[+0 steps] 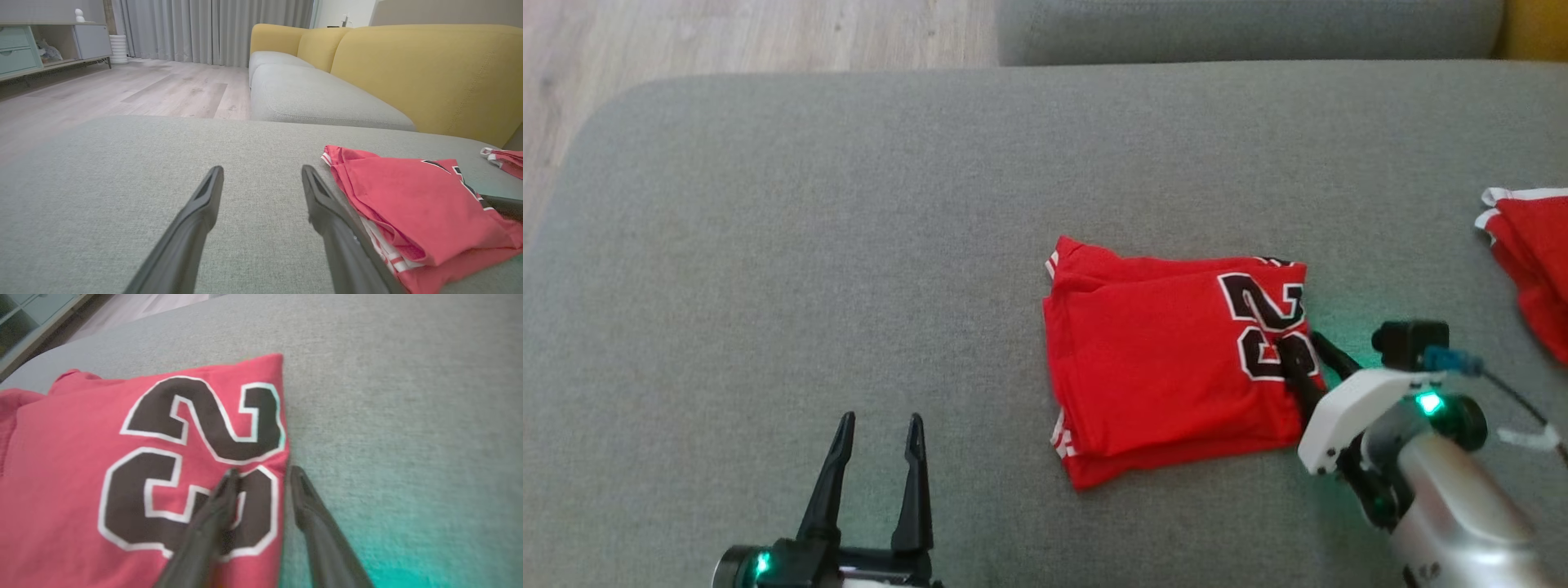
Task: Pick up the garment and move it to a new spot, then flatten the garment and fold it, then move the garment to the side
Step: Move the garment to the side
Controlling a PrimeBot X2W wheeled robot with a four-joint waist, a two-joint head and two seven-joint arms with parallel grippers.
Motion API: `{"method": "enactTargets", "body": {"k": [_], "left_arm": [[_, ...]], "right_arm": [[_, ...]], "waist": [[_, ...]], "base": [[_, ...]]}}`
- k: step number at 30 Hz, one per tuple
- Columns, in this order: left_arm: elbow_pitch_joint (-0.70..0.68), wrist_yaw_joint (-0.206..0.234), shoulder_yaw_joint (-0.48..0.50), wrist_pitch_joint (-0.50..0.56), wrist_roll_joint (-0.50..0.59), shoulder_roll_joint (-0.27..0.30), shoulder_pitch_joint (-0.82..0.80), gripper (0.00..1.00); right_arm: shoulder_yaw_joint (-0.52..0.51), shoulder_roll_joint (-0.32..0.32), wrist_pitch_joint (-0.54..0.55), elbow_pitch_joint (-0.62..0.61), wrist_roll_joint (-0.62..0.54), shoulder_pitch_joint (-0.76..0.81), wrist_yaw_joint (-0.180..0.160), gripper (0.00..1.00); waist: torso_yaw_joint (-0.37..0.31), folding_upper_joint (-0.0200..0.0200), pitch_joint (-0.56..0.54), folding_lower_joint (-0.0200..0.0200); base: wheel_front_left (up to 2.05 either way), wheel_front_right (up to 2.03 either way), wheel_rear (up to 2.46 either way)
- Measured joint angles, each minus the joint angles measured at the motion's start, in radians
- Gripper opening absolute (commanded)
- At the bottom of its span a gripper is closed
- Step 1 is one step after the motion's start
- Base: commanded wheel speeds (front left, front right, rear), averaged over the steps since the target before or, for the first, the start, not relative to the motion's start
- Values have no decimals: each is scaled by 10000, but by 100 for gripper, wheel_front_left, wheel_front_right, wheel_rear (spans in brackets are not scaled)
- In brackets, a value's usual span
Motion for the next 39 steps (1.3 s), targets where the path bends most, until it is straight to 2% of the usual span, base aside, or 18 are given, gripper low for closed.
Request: {"method": "enactTargets", "body": {"k": [5, 8, 14, 17, 18, 23, 28, 29, 30, 34, 39], "left_arm": [[4, 90, -100, 0, -205, -2, -275, 100], [-35, 180, -255, 0, -274, -2, -420, 100], [-188, 349, -453, 0, -351, -4, -910, 100], [-213, 355, -531, 0, -351, -6, -1260, 100], [-213, 355, -531, 0, -351, -6, -1260, 100], [-230, 355, -610, 0, -351, -10, -1894, 100], [-151, 339, -704, -2, -351, -13, -2747, 100], [-130, 337, -727, -2, -351, -15, -2891, 100], [-90, 336, -750, -2, -351, -15, -3010, 100], [186, 249, -761, -2, -451, -25, -3251, 100], [234, 251, -721, -2, -527, -29, -3141, 100]], "right_arm": [[370, -483, -207, -265, 502, -314, 6, 0], [407, -1037, -276, -610, 514, -538, 6, 0], [150, -3143, 295, -1956, 399, -1161, 6, 0], [-364, -4240, 702, -2819, 150, -1285, 6, 0], [-364, -4240, 702, -2819, 150, -1285, 6, 0], [-1609, -5720, 1643, -4270, -226, -1338, 6, 0], [-3206, -6625, 2640, -5237, -834, -1278, 6, 0], [-3545, -6730, 2830, -5352, -968, -1209, 6, 46], [-3883, -6750, 3016, -5474, -1014, -1058, 6, 100], [-4535, -6418, 3764, -6015, -1156, -62, 6, 100], [-4895, -4949, 3768, -6826, -1584, 967, 6, 100]], "waist": [[72, 0, 366, 0], [11, 0, 618, 2], [-361, 0, 1226, 2], [-666, 0, 1560, 2], [-666, 0, 1560, 2], [-1242, 0, 2175, 2], [-1676, 0, 2866, 2], [-1739, 0, 2996, 2], [-1791, -1, 3111, 2], [-1849, -1, 3238, 3], [-1693, 0, 2734, -1]], "base": [[0, 0, 0], [0, 0, 0], [0, 0, 0], [0, 0, 0], [0, 0, 0], [0, 0, 0], [0, 0, 0], [0, 0, 0], [0, 0, 0], [0, 0, 0], [0, 0, 0]]}}
